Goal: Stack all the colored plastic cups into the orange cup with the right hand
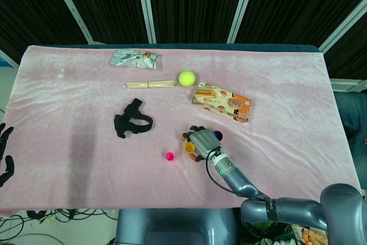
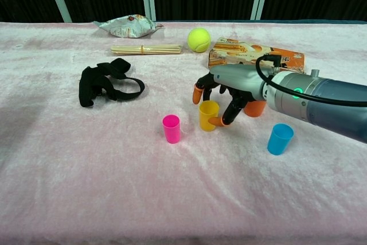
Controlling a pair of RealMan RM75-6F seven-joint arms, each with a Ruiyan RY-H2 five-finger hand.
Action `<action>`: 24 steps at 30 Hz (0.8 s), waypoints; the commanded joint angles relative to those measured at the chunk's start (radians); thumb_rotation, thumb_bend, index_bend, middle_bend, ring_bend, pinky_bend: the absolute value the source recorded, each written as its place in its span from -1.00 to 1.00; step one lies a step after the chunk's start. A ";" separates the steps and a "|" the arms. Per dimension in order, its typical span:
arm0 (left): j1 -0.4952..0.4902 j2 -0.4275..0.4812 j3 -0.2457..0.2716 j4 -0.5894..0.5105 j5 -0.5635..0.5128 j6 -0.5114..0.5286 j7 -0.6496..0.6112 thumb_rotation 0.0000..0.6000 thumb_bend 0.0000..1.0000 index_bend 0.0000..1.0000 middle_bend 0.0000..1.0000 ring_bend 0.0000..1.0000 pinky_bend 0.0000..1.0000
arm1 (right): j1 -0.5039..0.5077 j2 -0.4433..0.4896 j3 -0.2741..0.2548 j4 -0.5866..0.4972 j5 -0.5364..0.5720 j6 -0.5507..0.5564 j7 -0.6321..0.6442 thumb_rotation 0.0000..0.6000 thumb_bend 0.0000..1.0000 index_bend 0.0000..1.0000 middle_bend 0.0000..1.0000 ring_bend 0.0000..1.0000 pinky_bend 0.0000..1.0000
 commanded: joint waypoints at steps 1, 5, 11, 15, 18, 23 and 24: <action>0.000 0.001 0.000 0.000 -0.001 0.000 -0.001 1.00 0.40 -0.86 -0.98 -1.00 -0.94 | -0.001 -0.005 0.004 0.004 -0.003 0.007 0.001 1.00 -0.18 -0.19 -0.15 -0.61 -0.58; 0.000 0.000 0.001 0.000 0.002 -0.001 -0.001 1.00 0.40 -0.86 -0.98 -1.00 -0.94 | -0.004 -0.004 0.010 -0.002 -0.011 0.017 0.003 1.00 -0.07 -0.11 -0.13 -0.59 -0.58; -0.002 0.002 0.003 0.001 0.006 -0.003 -0.002 1.00 0.40 -0.86 -0.98 -1.00 -0.94 | -0.006 0.019 0.028 -0.029 -0.020 0.031 0.003 1.00 -0.06 -0.07 -0.12 -0.58 -0.58; -0.001 0.003 0.002 0.001 0.005 -0.002 -0.006 1.00 0.40 -0.86 -0.98 -1.00 -0.94 | -0.008 0.059 0.050 -0.061 -0.010 0.043 0.000 1.00 -0.07 -0.06 -0.12 -0.58 -0.58; -0.001 0.003 0.002 0.001 0.006 -0.001 -0.006 1.00 0.40 -0.86 -0.98 -1.00 -0.94 | -0.013 0.100 0.066 -0.086 -0.002 0.055 -0.004 1.00 -0.07 -0.06 -0.12 -0.58 -0.58; -0.002 0.003 0.003 0.001 0.008 -0.002 0.000 1.00 0.40 -0.86 -0.98 -1.00 -0.94 | -0.031 0.167 0.077 -0.123 0.021 0.064 0.000 1.00 -0.07 -0.05 -0.13 -0.58 -0.58; -0.002 0.003 0.003 0.002 0.009 -0.001 0.004 1.00 0.40 -0.86 -0.98 -1.00 -0.94 | -0.034 0.179 0.075 -0.129 0.024 0.064 0.000 1.00 -0.07 -0.05 -0.13 -0.58 -0.58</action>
